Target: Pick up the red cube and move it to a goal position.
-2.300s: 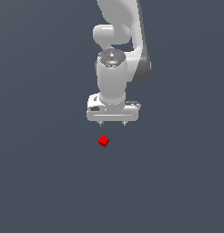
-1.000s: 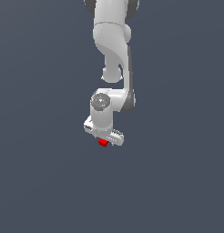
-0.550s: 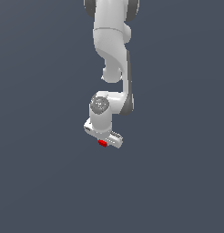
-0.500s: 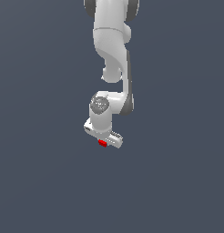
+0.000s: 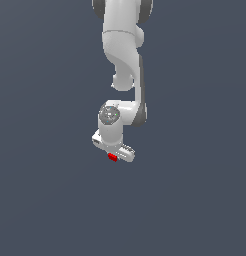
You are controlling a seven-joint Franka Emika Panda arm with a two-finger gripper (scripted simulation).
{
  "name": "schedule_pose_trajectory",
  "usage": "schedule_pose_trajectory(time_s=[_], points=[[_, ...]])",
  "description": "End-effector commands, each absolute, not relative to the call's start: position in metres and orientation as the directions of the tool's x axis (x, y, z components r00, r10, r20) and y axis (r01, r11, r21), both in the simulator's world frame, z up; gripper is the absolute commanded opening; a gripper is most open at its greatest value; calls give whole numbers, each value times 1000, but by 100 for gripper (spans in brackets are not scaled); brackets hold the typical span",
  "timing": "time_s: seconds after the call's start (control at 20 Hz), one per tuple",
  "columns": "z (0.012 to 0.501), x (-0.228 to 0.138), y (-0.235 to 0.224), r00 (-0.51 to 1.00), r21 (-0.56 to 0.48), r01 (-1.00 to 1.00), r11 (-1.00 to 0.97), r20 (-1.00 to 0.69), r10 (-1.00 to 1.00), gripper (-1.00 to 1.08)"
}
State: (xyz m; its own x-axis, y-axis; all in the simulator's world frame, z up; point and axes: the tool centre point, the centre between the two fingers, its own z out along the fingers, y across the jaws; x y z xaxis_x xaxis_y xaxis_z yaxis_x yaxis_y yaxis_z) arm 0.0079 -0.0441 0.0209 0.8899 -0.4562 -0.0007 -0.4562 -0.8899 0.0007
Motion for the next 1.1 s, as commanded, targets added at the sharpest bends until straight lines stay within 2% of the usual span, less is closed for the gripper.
schedule_pose_trajectory(time_s=[0.0,0.5,1.05], points=[[24,8,-44,890,0,-456,-890,0,-456,-100],[69,-2,-45,890,0,-456,-890,0,-456,-100],[178,-24,-48,889,-1,-457,-889,-1,-457,-100]])
